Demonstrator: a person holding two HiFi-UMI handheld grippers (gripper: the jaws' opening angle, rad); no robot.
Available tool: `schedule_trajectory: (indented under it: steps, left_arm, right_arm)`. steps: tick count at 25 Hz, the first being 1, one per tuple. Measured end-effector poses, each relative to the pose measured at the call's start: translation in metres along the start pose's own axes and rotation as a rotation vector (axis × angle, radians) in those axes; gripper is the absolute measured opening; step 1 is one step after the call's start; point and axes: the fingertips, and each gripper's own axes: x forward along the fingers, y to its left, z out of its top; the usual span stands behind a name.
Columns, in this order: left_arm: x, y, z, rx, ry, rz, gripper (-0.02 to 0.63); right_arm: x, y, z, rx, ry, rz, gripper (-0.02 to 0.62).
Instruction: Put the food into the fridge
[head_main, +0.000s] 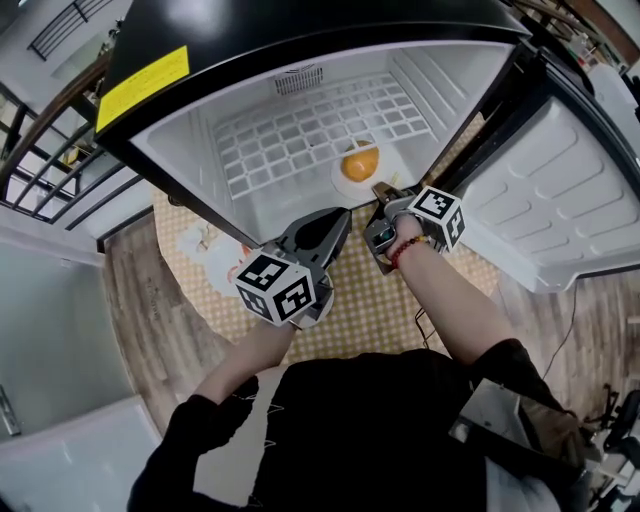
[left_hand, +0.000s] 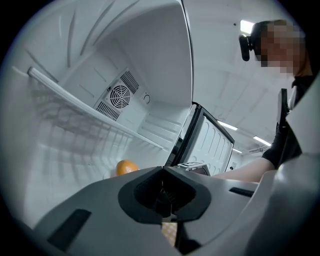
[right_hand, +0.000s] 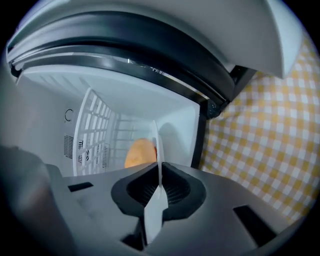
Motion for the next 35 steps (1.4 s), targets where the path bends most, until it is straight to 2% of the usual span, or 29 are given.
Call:
schedule_trajectory:
  steps: [5, 9, 14, 19, 23, 35]
  left_arm:
    - [-0.005, 0.006, 0.0, 0.002, -0.001, 0.019, 0.015]
    - [-0.008, 0.009, -0.004, 0.011, 0.005, 0.029, 0.014]
    - [-0.012, 0.012, -0.007, -0.006, -0.003, 0.045, 0.015]
    - [-0.014, 0.012, -0.016, -0.025, 0.002, 0.052, 0.015]
    - [-0.017, 0.013, -0.02, -0.033, 0.01, 0.059, 0.014]
    - [-0.019, 0.016, -0.018, -0.035, 0.0, 0.062, 0.015]
  right_arm:
    - [0.011, 0.0, -0.002, -0.035, 0.029, -0.025, 0.023]
    - [0.02, 0.005, 0.003, -0.155, 0.035, -0.037, 0.025]
    - [0.027, 0.007, 0.009, -0.245, 0.039, -0.051, 0.025]
    - [0.032, 0.002, 0.014, -0.274, 0.023, -0.078, 0.037]
    - [0.034, 0.004, 0.016, -0.382, 0.0, -0.115, 0.052]
    - [0.039, 0.01, 0.023, -0.619, -0.026, -0.181, 0.084]
